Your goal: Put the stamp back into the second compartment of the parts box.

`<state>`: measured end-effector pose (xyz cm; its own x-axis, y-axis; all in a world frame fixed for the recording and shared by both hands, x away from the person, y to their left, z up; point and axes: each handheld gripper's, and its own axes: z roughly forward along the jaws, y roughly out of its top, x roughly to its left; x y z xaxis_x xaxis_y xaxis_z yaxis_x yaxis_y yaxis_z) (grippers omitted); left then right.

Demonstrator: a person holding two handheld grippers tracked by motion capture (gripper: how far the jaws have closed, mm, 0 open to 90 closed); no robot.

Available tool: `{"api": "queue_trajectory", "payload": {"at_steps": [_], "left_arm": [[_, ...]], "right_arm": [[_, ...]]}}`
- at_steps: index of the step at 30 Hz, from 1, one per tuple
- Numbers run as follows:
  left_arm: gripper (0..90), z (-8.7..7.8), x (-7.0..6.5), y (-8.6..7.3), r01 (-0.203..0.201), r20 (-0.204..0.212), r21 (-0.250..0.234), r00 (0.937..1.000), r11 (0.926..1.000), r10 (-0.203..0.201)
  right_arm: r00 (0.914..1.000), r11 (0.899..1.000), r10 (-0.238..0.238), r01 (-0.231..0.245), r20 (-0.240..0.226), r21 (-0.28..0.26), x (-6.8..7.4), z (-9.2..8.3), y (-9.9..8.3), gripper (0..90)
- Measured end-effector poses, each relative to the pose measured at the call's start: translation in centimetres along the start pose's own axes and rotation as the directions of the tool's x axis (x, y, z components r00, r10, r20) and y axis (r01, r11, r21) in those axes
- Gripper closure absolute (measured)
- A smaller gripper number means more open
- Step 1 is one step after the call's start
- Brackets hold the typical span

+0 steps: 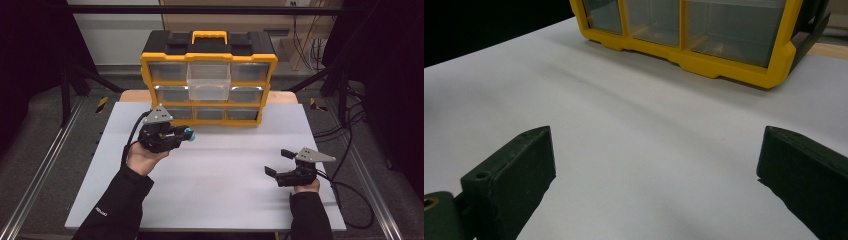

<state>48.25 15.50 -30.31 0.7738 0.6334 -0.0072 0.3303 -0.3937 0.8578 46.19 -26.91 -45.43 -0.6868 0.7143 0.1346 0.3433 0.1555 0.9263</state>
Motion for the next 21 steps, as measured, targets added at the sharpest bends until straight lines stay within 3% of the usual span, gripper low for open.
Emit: {"api": "queue_trajectory", "payload": {"at_steps": [21], "left_arm": [[72.5, -0.8, 0.3, 2.7, -0.021, -0.010, -0.009, 0.9997, 0.9997, 0.021]], "right_arm": [[1.0000, 1.000, -0.001, 0.001, 0.002, -0.003, 0.0, 0.0, 0.0, 2.6]]}}
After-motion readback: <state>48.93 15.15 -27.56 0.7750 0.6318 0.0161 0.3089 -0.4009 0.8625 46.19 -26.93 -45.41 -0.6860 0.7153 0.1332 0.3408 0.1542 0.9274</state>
